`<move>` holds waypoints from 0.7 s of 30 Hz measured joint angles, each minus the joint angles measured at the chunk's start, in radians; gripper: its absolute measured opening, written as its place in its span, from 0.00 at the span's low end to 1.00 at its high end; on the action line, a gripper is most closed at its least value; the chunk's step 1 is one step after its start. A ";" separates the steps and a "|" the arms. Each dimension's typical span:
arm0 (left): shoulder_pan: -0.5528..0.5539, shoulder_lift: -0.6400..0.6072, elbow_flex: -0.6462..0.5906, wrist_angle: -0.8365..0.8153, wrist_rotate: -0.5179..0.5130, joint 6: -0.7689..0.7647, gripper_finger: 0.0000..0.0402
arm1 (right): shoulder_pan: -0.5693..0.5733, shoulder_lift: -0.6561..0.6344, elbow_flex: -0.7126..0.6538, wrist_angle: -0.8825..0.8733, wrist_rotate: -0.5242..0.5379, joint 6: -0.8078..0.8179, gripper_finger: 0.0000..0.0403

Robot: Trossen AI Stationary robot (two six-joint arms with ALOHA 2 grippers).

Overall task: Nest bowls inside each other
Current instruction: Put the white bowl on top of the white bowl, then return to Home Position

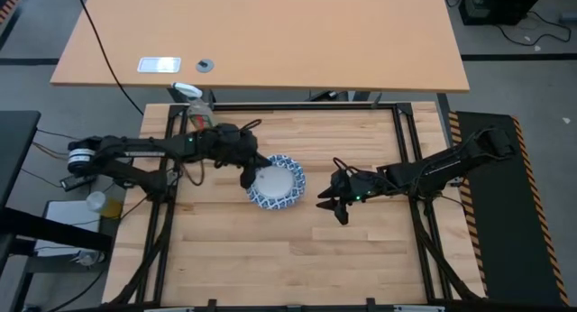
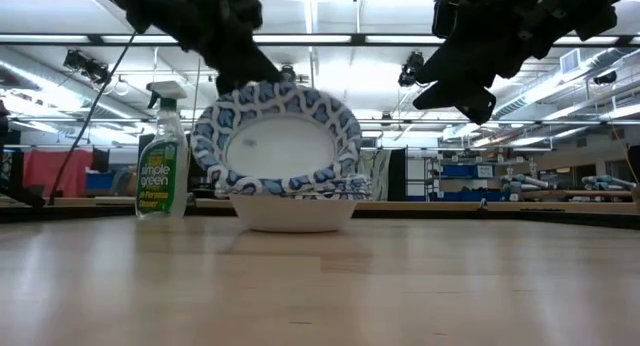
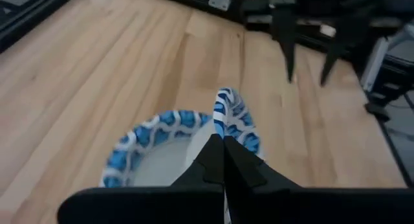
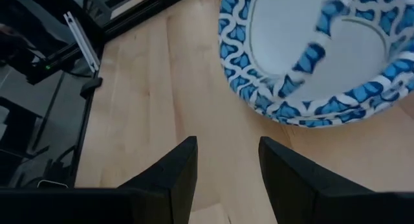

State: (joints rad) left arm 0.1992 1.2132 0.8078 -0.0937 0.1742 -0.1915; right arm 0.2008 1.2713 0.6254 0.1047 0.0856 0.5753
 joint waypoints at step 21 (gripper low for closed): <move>0.032 0.079 0.000 -0.074 -0.265 0.214 0.54 | 0.011 0.008 0.001 0.047 0.086 -0.013 0.43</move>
State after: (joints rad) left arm 0.2313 1.2925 0.8074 -0.1678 -0.0912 0.0223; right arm 0.2115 1.2790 0.6261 0.1517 0.1720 0.5620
